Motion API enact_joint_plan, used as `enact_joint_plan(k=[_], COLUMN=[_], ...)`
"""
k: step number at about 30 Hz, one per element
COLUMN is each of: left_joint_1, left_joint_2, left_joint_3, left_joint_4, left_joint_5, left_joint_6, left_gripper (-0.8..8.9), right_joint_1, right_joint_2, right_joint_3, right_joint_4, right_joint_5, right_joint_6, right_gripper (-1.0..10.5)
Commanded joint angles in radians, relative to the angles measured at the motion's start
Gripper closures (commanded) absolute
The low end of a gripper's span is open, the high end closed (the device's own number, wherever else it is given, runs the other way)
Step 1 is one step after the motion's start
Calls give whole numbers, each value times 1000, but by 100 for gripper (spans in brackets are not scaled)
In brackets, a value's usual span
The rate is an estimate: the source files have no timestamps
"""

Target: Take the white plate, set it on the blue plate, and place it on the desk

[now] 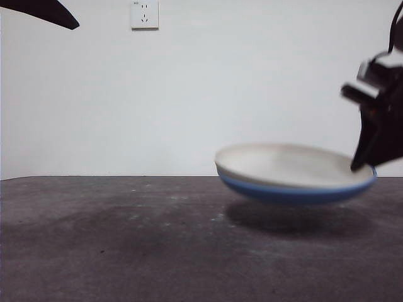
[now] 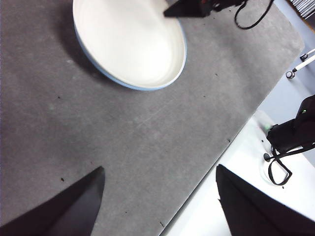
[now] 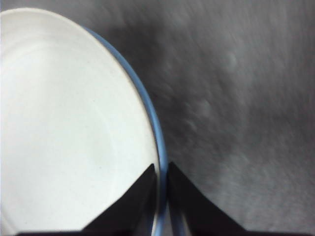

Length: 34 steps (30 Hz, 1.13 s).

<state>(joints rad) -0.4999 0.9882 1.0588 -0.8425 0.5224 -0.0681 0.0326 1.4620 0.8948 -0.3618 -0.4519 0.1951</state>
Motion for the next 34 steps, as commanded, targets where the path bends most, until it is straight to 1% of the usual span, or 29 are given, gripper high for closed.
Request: enact_joint_plan(k=[1, 6, 9, 10, 13, 17, 23, 29, 34], left_joint_1=[-5, -5, -5, -5, -5, -5, -5, -5, -5], left_joint_2=[5, 5, 5, 5, 5, 5, 5, 5, 5], left_joint_3=[8, 8, 8, 8, 8, 8, 8, 8, 8], left_joint_4=[5, 5, 5, 5, 5, 5, 5, 4, 4], left_joint_5=[2, 2, 2, 2, 2, 2, 2, 2, 2], left_joint_6=[8, 8, 12, 13, 16, 16, 16, 16, 16], left_gripper=[448, 448, 448, 448, 448, 448, 448, 448, 448], right_joint_1=[7, 47, 93, 114, 183, 262, 328, 352, 353], right_joint_2=[-45, -116, -125, -124, -116, -90, 19, 156, 243], right_joint_3=[14, 16, 25, 29, 30, 31, 44, 108, 160], right_joint_4=[10, 19, 26, 26, 39, 80, 163, 189, 189], right_joint_5=[-67, -71, -67, -58, 14, 66, 91, 124, 120], right_joint_6=[48, 90, 121, 123, 135, 161, 217, 230, 243], right_gripper=[935, 935, 935, 935, 935, 935, 935, 935, 935])
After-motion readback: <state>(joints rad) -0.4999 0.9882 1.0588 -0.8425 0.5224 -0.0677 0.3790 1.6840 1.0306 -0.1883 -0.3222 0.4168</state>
